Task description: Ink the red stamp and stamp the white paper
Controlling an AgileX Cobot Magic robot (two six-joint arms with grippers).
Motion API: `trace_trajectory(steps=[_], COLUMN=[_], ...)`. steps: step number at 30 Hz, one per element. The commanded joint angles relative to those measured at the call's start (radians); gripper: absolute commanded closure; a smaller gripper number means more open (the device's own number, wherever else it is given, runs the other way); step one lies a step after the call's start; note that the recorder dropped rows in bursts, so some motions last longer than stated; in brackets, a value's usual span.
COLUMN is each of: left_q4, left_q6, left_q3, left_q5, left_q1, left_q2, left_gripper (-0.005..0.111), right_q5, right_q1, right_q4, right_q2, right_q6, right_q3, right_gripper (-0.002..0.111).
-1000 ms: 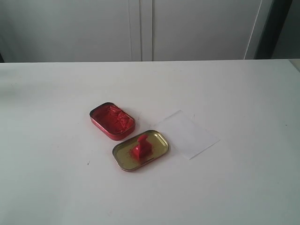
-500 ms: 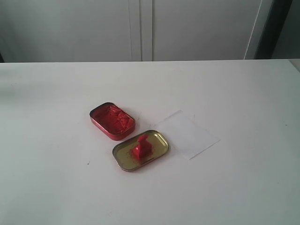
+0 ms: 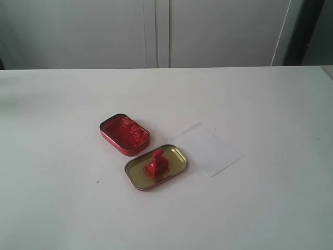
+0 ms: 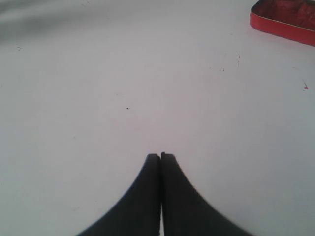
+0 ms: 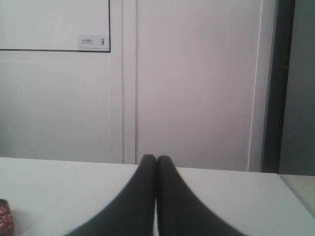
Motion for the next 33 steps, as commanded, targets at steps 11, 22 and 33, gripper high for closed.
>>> trace_trajectory(steps=[11, 22, 33], left_q4=[-0.001, -0.001, -0.001], left_q6=[-0.008, -0.008, -0.008], left_q3=[0.004, 0.004, 0.004], left_q5=[-0.004, -0.004, -0.004], left_q1=[0.003, 0.003, 0.003], left_q2=[-0.004, -0.004, -0.004], left_gripper=[0.107, 0.107, 0.107], right_q5=[0.194, 0.293, 0.4], right_q1=[-0.003, -0.003, -0.003], right_q4=[-0.003, -0.003, -0.003], right_q2=[-0.005, 0.286, 0.599], right_q6=[-0.003, -0.003, -0.003], right_q3=[-0.169, -0.374, -0.55], right_gripper=[0.108, 0.108, 0.108])
